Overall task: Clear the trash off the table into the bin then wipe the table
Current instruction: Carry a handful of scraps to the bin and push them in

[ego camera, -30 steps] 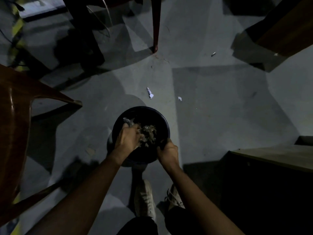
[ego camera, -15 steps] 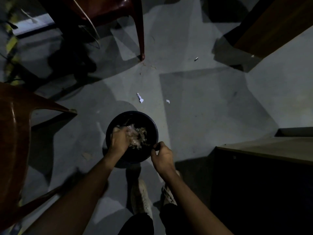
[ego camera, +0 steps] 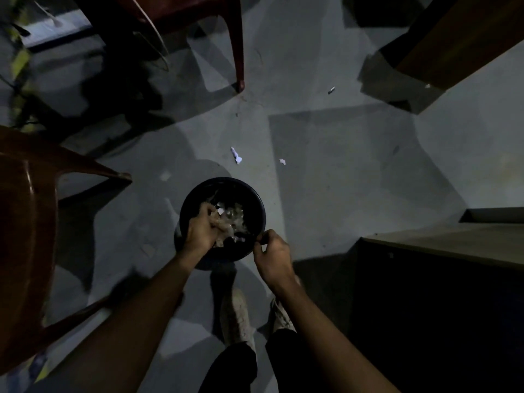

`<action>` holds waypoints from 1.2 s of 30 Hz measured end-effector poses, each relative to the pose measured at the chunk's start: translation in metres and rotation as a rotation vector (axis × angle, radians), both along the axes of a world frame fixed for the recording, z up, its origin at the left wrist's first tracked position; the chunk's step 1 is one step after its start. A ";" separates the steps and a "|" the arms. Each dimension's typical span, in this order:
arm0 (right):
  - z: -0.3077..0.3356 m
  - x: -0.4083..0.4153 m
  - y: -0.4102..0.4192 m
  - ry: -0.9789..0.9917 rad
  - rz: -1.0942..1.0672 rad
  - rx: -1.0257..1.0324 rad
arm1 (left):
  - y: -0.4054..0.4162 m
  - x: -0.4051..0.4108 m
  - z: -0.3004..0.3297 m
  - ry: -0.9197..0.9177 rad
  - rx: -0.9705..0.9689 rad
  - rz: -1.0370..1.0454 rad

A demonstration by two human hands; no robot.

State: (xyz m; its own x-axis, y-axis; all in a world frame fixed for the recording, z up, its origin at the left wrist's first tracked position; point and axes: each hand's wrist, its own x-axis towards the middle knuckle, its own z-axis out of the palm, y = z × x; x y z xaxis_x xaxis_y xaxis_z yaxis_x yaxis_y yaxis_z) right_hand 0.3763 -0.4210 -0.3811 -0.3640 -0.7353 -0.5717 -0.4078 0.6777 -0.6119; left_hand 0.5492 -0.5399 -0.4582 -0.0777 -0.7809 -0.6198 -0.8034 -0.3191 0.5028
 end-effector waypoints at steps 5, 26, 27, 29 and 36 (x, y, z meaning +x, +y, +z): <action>-0.001 0.019 -0.002 0.009 0.071 0.007 | -0.001 0.007 0.010 0.041 -0.027 -0.006; -0.032 0.035 -0.065 -0.032 0.040 0.074 | -0.010 0.034 0.046 0.503 0.192 0.526; -0.025 0.035 -0.068 0.004 0.047 0.068 | -0.009 0.033 0.047 0.491 0.177 0.516; -0.013 0.033 -0.071 0.039 0.036 0.065 | -0.008 0.032 0.049 0.469 0.158 0.497; 0.007 0.027 -0.065 -0.063 0.091 0.077 | 0.001 0.034 0.055 0.393 0.211 0.399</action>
